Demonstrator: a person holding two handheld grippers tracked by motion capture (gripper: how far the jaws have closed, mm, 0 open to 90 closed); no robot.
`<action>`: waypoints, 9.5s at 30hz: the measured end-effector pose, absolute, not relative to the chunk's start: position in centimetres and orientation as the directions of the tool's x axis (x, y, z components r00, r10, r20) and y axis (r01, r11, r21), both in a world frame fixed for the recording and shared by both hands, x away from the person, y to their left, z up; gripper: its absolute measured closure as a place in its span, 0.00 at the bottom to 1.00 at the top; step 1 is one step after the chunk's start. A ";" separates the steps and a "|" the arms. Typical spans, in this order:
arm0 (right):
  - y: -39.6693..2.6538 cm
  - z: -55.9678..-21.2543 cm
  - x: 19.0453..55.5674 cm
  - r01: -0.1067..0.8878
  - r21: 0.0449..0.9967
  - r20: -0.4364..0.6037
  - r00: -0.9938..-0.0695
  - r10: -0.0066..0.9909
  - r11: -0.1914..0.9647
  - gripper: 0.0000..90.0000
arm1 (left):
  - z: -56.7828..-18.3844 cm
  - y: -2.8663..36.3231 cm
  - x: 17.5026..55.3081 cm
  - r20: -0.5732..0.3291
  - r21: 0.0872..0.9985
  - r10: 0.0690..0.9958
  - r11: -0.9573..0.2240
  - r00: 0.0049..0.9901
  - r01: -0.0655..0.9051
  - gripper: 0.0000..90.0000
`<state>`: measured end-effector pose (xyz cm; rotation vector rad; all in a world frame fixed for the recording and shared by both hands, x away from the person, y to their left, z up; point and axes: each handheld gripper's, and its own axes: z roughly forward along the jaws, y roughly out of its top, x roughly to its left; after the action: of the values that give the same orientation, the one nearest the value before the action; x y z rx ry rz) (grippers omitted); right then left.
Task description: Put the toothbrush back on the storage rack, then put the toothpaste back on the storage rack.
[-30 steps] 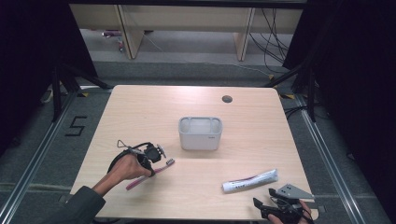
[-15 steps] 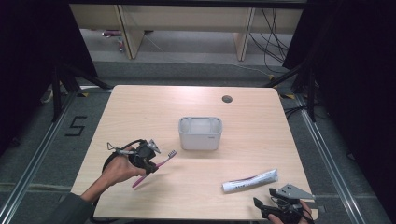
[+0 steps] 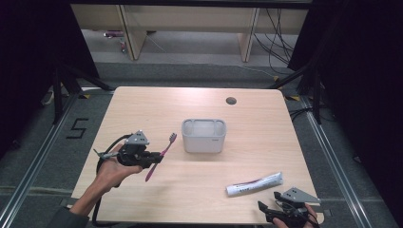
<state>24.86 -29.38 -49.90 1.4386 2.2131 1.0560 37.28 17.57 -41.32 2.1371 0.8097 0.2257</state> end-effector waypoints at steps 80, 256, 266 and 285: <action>-29.5 -50.1 25.1 0.630 0.728 0.106 -0.493 0.864 0.271 0.30 | -40.1 9.3 47.4 -0.176 0.941 0.759 -0.056 0.627 0.332 0.91; -31.8 -49.9 28.3 0.587 0.739 -0.043 -0.449 0.893 0.331 1.00 | -50.0 23.6 26.3 -0.192 0.782 0.727 -0.293 0.659 0.550 0.30; -31.7 -50.0 28.7 0.580 0.735 -0.074 -0.447 0.891 0.352 1.00 | -50.0 23.3 26.1 -0.187 0.782 0.713 -0.308 0.675 0.542 0.30; -30.8 -50.0 31.4 0.586 0.711 -0.100 -0.463 0.881 0.389 1.00 | -50.1 23.1 25.9 -0.183 0.781 0.700 -0.322 0.690 0.534 0.30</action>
<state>31.40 -30.82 -49.99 1.2577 2.1847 0.8418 25.94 23.12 -50.06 2.0068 0.9496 0.2351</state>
